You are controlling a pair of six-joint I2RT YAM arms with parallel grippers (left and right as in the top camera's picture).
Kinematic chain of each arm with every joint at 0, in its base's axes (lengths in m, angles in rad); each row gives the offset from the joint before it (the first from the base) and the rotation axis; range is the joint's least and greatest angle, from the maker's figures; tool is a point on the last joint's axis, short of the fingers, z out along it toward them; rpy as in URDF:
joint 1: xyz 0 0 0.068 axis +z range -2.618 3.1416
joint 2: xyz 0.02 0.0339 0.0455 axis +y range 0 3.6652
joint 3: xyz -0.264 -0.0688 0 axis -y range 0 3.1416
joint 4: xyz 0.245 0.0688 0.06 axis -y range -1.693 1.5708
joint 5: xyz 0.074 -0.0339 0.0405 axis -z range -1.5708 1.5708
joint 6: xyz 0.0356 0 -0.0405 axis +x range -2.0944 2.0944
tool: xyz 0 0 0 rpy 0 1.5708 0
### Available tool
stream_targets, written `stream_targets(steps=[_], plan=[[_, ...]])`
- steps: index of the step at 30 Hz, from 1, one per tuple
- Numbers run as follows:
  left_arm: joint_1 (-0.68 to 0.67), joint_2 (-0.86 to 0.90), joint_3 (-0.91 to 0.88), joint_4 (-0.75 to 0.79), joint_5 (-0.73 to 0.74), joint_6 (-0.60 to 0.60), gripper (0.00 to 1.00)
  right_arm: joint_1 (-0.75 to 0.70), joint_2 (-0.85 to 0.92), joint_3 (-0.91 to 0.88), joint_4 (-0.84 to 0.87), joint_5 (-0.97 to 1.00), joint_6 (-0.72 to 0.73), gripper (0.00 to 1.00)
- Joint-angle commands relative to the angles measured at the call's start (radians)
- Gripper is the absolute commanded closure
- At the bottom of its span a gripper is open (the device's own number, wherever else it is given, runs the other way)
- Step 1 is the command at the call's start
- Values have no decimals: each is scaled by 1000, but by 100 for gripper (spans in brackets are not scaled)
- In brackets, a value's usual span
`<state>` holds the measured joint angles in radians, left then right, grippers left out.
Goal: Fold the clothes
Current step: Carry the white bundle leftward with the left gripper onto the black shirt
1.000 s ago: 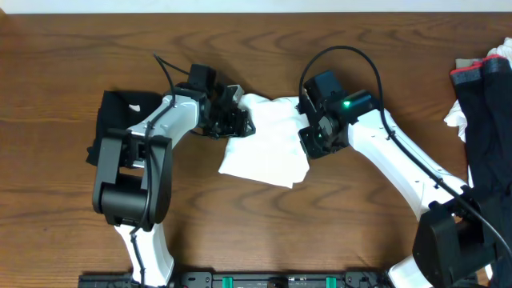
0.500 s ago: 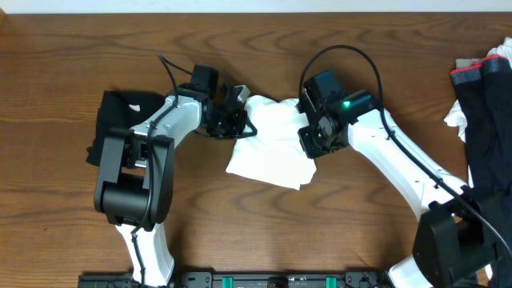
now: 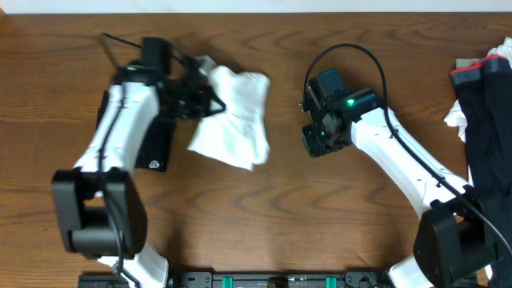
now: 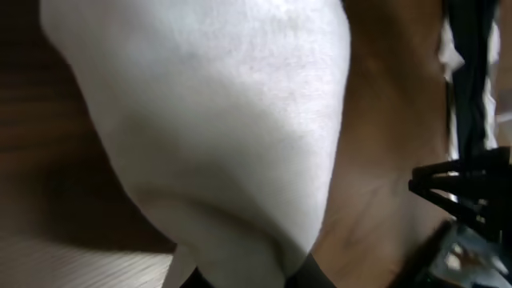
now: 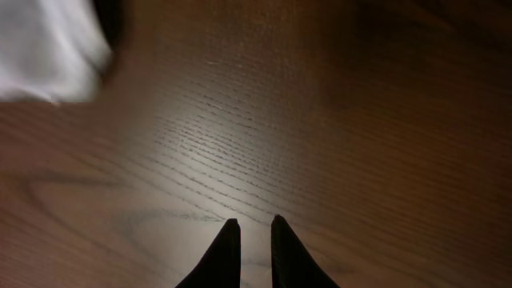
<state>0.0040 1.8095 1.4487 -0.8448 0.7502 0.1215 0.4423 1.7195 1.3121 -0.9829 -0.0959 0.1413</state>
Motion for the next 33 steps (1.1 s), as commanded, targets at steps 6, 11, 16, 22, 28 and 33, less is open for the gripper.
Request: stream_targets(steps=[6,11,16,22,28,33], plan=[[248,6,7,-87,-41,162,94,-6,-14,5,-3,2,11,87],[370,6,16,-98,-43,218,94,-5,-14,5,0,2,21,86],[445,6,34,-139,-71,298,94,-5,-14,5,-6,2,27,86],[464,6,69,-192,-176,335,94,-6,-14,5,-4,2,27,85],[466,6,111,-190,-340,310,94,-6,-14,5,2,2,57,85],[478,6,114,-155,-370,285,94,-6,-14,5,2,2,65,85]])
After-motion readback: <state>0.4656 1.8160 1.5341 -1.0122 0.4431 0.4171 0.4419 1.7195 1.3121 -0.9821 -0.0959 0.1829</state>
